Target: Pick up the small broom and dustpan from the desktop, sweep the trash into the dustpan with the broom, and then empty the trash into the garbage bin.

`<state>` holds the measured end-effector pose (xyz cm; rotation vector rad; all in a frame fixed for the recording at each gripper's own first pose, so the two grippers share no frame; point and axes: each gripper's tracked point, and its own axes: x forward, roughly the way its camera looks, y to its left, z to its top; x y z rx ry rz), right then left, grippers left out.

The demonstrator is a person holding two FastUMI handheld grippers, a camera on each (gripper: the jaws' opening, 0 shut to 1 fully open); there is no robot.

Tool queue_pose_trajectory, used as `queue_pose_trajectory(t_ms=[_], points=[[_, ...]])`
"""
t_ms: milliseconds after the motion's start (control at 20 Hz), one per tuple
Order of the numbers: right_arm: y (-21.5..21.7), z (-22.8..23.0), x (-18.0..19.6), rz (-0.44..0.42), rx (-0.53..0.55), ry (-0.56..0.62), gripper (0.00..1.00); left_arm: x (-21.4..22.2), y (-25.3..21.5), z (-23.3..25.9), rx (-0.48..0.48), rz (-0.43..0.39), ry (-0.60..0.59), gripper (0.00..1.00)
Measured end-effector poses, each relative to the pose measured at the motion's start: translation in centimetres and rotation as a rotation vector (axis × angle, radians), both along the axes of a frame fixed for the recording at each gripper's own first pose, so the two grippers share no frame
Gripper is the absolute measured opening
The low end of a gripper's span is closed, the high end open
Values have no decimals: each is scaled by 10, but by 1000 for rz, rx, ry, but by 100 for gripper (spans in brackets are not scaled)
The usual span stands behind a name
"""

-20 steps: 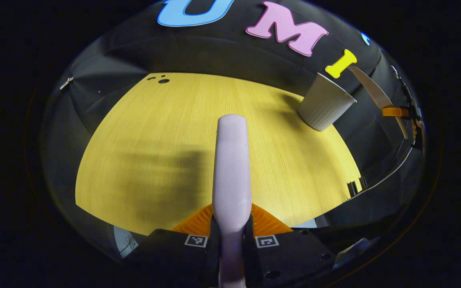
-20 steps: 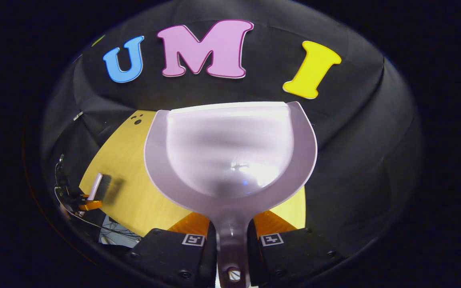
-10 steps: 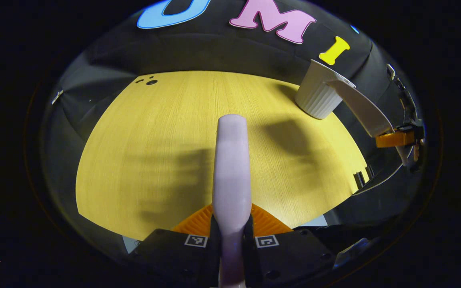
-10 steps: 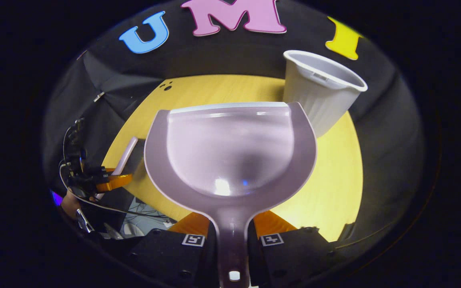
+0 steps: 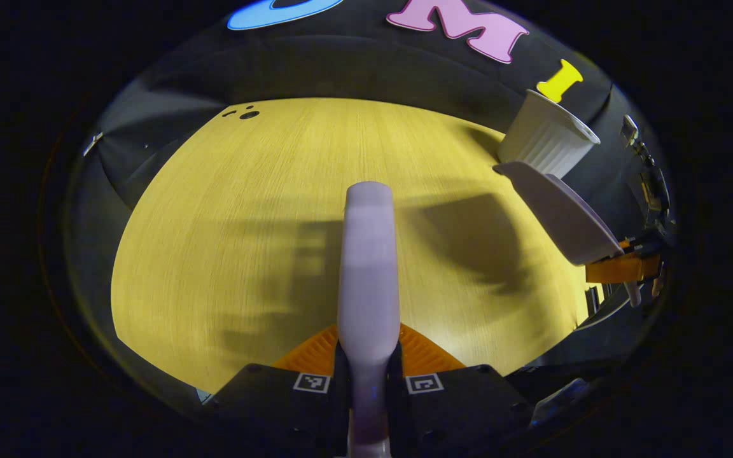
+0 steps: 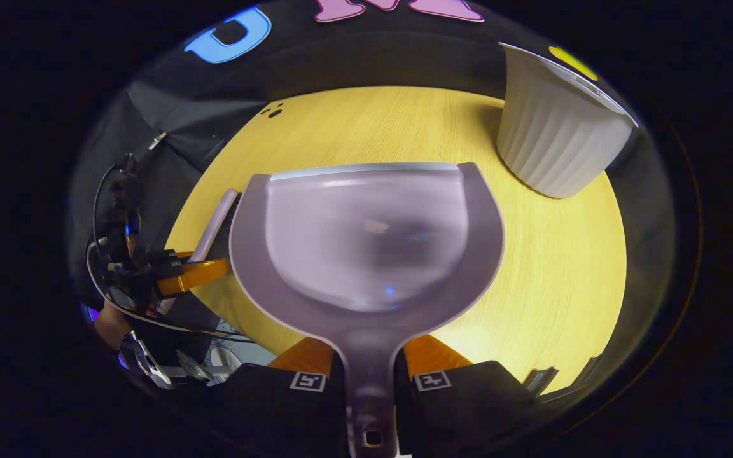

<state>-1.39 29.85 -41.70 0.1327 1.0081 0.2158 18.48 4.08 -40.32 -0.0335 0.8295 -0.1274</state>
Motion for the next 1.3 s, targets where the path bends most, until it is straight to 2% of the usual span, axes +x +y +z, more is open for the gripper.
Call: queue_pose_trajectory(t_ms=[100, 150, 200, 700, 950, 1000, 1200, 1250, 1300], points=[[4, -14, 7, 14, -16, 17, 36, 8, 3, -8, 14, 6, 16, 29], [7, -23, 10, 19, -21, 32, 31, 12, 4, -13, 23, 7, 27, 29], [9, -31, 13, 21, -22, 48, 36, 16, 4, -18, 30, 6, 39, 29], [19, -68, 15, 82, -60, 121, 36, 30, -11, -35, 95, -23, 142, 29], [19, -76, 12, 84, -95, 165, 36, 34, -20, -36, 189, -15, 222, 28], [18, -77, 12, 83, -101, 174, 31, 34, -21, -35, 207, -19, 227, 29], [20, -77, 15, 50, -72, 160, 37, 32, -18, -33, 216, -9, 217, 34], [21, -76, 17, 32, -47, 156, 33, 31, -19, -34, 198, 0, 217, 37], [22, -74, 20, 21, -26, 153, 50, 29, -21, -32, 174, 15, 215, 43]])
